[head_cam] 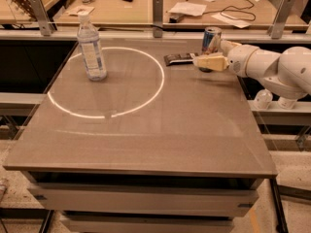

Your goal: Move redbull can near rxbar chocolate

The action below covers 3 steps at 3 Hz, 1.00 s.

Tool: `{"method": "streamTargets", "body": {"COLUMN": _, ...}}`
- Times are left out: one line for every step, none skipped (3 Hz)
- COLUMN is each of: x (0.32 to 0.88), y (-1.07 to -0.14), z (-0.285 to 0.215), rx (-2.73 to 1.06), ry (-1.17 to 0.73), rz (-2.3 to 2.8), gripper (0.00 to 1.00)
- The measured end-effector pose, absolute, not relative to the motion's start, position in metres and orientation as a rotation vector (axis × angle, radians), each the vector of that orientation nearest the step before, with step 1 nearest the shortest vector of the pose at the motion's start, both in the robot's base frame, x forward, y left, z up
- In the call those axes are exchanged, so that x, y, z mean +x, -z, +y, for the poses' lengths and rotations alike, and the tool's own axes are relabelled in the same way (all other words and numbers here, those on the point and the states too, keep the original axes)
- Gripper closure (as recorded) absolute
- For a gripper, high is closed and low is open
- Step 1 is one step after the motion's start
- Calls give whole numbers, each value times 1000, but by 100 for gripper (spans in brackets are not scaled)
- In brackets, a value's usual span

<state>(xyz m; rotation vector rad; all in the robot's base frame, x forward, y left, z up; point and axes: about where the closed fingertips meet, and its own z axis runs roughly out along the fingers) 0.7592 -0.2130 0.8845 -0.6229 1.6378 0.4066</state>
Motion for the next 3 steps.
{"method": "streamTargets", "body": {"x": 749, "y": -896, "z": -217, "rx": -626, "ry": -404, "rz": 1624, "gripper": 0}}
{"method": "streamTargets", "body": {"x": 734, "y": -917, "z": -228, "rx": -600, "ry": -467, "rz": 1584, "gripper": 0}}
{"method": "streamTargets", "body": {"x": 731, "y": -918, "z": -227, "rx": -603, "ry": -478, "rz": 1580, "gripper": 0}}
